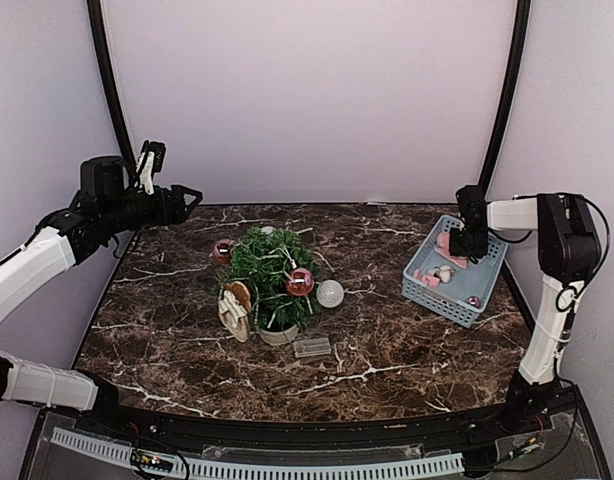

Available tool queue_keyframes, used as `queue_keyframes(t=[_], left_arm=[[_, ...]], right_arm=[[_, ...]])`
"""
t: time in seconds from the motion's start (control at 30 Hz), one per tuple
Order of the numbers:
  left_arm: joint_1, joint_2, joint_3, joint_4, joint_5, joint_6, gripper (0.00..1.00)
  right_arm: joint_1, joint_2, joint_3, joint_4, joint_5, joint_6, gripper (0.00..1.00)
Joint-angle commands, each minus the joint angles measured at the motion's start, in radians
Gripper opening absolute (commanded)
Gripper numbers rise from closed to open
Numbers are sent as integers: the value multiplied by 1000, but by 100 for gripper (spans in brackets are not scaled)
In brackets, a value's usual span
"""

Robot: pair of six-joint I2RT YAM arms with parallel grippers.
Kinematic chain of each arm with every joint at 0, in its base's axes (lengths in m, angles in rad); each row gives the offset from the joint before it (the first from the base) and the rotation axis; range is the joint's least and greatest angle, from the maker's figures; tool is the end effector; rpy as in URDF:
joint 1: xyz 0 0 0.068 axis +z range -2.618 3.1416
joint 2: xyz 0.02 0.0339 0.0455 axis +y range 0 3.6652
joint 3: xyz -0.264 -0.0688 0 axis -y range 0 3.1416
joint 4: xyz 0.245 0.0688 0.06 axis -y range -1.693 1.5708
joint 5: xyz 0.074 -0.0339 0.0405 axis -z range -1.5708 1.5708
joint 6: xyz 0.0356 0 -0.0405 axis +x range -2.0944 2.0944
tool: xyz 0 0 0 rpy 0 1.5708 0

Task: Decorate the small christmas tree
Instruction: Pick up the ornament bell from the bin.

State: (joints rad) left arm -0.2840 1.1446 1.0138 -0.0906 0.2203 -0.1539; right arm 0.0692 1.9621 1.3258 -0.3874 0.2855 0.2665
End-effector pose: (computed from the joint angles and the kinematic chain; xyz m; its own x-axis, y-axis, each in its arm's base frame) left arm 0.2548 -0.0825 0.3575 -0.2816 -0.0736 -0.9567 0.4401 0.8761 -0.1970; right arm 0.4094 0.0183 0.1678 -0.8009 0.1978 -0.5652 0.3014 0.9488 -0.0950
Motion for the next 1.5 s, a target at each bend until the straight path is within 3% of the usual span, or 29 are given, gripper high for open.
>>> queue_keyframes(t=[0.0, 0.4, 0.7, 0.9, 1.0, 1.13, 1.27, 1.47], left_arm=[[6, -6, -11, 26, 9, -6, 82], [8, -9, -14, 28, 1, -3, 82], [9, -46, -25, 56, 29, 12, 82], [-3, -93, -44, 126, 209, 63, 81], [-22, -116, -54, 164, 269, 58, 81], [-99, -127, -31, 171, 272, 61, 81], [-219, -128, -2, 175, 241, 49, 81], [-289, -136, -35, 297, 282, -55, 80]], right_arm=[[-6, 28, 29, 12, 12, -9, 46], [-7, 14, 39, 16, 4, -24, 40], [-5, -170, -5, -21, -81, -34, 38], [-2, -352, -40, -77, -269, -54, 38], [7, -420, -23, -136, -432, -63, 38], [56, -477, 19, -220, -670, -87, 38], [133, -527, 68, -257, -818, -79, 38], [259, -576, 146, -228, -1009, -19, 40]])
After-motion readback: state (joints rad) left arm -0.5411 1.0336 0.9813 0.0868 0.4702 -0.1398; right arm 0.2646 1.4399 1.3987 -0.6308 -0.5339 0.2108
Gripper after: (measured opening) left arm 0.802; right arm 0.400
